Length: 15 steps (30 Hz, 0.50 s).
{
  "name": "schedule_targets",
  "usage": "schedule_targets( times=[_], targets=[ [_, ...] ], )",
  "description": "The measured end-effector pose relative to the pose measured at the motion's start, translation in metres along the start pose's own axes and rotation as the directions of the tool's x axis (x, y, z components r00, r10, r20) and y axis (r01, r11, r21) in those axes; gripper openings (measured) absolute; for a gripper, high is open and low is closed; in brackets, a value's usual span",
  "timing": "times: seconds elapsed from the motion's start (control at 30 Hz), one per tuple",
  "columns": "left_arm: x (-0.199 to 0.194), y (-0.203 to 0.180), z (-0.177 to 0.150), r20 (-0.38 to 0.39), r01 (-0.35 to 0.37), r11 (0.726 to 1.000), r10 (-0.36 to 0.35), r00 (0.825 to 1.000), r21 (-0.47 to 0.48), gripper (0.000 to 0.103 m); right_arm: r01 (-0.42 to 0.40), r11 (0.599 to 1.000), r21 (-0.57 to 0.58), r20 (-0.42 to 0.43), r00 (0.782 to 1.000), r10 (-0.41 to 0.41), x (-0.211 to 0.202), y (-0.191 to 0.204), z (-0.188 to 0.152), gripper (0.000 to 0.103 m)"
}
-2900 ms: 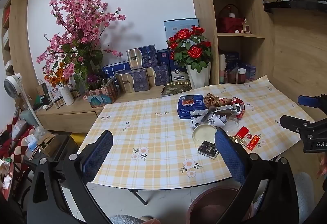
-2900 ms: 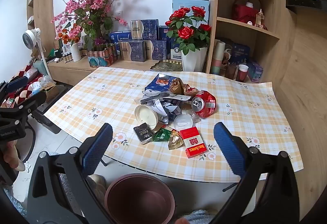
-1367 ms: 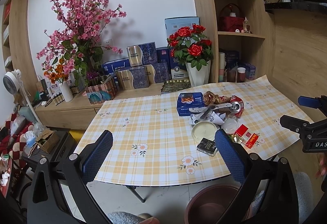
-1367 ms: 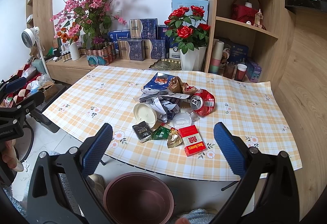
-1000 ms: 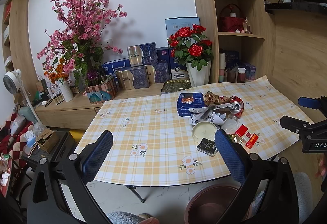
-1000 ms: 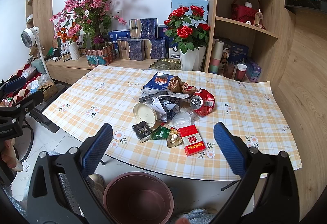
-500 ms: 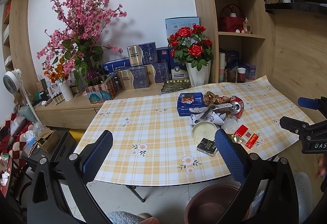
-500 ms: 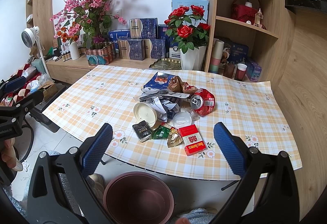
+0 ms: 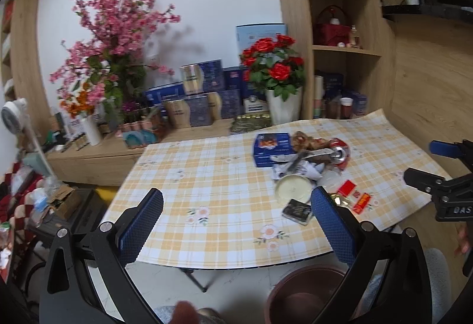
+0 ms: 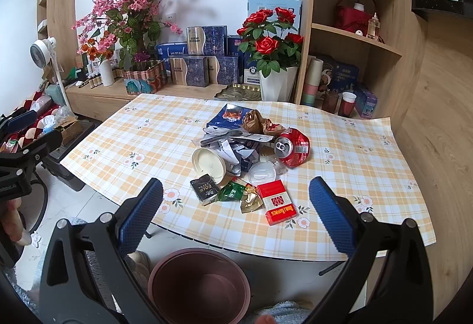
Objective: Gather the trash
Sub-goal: 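Grasp the red Double Happiness cigarette box with the right tool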
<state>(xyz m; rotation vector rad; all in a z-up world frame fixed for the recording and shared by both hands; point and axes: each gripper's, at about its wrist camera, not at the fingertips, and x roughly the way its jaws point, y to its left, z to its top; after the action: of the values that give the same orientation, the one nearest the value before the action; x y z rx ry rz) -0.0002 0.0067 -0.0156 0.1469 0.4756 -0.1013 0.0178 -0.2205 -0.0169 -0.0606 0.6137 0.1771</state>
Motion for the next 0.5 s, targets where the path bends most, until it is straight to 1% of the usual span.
schedule_targets(
  times=[0.07, 0.17, 0.27, 0.4, 0.5],
  targets=[
    [0.004, -0.001, -0.002, -0.011, 0.016, 1.0, -0.016, 1.0, 0.013, 0.098, -0.004, 1.0, 0.008, 0.001, 1.0, 0.004, 0.002, -0.003, -0.002, 0.097],
    [0.012, -0.003, -0.012, -0.017, -0.02, 0.999, 0.021, 1.0, 0.042, 0.098, -0.014, 1.0, 0.025, 0.0, 1.0, 0.014, 0.006, -0.011, -0.013, 0.098],
    [0.022, 0.002, -0.02, -0.023, -0.036, 0.999, 0.037, 0.999, 0.038, 0.098, -0.021, 0.998, 0.061, -0.043, 0.999, 0.024, 0.019, -0.023, -0.029, 0.098],
    [0.042, 0.003, -0.033, -0.055, 0.005, 0.999, -0.003, 0.998, 0.04, 0.098, 0.004, 0.994, 0.114, -0.095, 0.995, 0.007, 0.035, -0.044, -0.054, 0.098],
    [0.058, 0.005, -0.039, -0.093, 0.027, 0.999, -0.025, 0.995, 0.022, 0.098, 0.022, 0.993, 0.116, -0.13, 0.992, -0.006, 0.047, -0.051, -0.065, 0.098]
  ],
)
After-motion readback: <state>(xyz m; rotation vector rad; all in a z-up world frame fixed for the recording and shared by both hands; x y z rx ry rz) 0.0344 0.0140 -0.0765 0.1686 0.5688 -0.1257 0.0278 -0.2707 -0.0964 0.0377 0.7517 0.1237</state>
